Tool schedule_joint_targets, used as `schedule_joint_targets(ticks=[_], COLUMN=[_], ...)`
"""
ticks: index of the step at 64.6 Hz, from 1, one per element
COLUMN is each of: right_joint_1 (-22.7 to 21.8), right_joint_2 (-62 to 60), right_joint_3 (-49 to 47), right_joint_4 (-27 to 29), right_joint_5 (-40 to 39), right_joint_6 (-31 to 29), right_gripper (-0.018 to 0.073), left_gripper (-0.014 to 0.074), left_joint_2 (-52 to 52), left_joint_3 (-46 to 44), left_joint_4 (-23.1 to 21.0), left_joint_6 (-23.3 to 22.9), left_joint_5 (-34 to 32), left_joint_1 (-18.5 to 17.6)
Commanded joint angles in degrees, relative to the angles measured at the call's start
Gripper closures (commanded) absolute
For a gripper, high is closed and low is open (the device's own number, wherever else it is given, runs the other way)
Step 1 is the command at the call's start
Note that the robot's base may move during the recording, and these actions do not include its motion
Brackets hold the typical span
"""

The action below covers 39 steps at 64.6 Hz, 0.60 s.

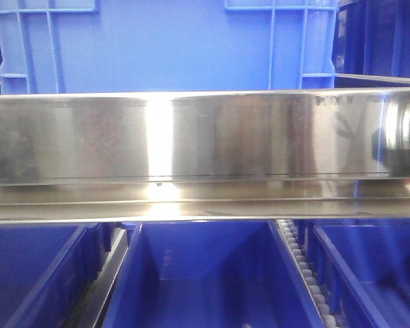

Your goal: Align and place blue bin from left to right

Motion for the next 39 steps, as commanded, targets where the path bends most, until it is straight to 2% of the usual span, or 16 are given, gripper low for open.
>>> schedule_joint_targets(ticks=[1,39], right_joint_1=[0.1,0.1], right_joint_2=[-0.3,-0.3], right_joint_3=[0.0,0.0], right_joint_4=[0.0,0.0], right_joint_5=[-1.2,-1.2], right_joint_6=[-0.4,-0.4], right_gripper=[0.0648,0.0648], left_gripper=[0.0595,0.0595], left_joint_2=[-0.2,-0.2], left_joint_3=[-0.2,-0.2], left_joint_4=[-0.4,-0.4], left_joint_6=[0.1,0.1], left_joint_5=[-1.1,-1.3], left_joint_1=[-0.2,-0.2])
